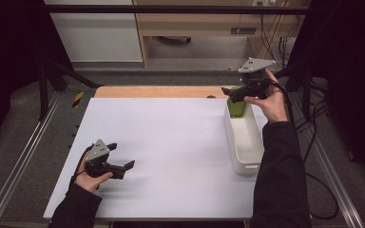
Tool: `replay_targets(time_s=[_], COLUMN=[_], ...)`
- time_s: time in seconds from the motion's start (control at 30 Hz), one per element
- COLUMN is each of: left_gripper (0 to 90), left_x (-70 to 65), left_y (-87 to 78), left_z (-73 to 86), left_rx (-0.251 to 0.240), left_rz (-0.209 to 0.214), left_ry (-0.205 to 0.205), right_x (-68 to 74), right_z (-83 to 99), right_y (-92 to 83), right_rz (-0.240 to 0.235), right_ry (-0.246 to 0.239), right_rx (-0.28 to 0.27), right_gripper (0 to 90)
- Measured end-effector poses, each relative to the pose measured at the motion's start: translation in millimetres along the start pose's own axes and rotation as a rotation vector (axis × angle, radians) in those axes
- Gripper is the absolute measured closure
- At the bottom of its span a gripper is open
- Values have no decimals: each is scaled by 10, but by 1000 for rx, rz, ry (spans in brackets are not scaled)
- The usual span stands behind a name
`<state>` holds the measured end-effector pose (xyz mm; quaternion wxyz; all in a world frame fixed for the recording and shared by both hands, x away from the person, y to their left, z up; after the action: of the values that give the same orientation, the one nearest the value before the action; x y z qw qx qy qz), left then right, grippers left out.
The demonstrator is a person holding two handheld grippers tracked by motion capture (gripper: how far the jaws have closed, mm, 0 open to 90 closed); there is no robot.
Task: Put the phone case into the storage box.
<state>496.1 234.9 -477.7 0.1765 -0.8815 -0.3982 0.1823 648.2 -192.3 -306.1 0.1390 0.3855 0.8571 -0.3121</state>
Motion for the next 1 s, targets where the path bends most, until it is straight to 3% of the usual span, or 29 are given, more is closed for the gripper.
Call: replay_targets(time_s=[0.17,0.23,0.53,0.9,1.0], left_gripper=[0,0,0,0,0], left_x=[-5,-8,-20,-39,-44], left_y=[-11,-19,-38,-81,-96], left_z=[-11,-18,-33,-71,-82], left_rx=[-11,-17,-32,-71,-80], left_rz=[5,9,22,51,58], left_ry=[-5,-6,-7,-8,-11], right_x=[86,117,335,621,705], right_z=[30,49,174,354,421], right_y=[-120,-166,-393,-610,-667], right_rz=[8,31,43,19,25], right_ry=[62,69,128,223,228], right_rx=[-51,-61,-126,-220,-235], right_gripper=[4,5,4,4,4])
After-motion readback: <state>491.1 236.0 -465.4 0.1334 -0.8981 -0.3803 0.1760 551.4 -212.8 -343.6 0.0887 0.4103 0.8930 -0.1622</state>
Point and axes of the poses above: each handheld gripper's, and its own axes: y roughly forward along the jaws, z roughly out of its underside, x roughly to its left, the point moved 5 cm from there along y, roughly forward along the jaws, and after that the axes turned 11 degrees about -y, right-handed, at the moved point
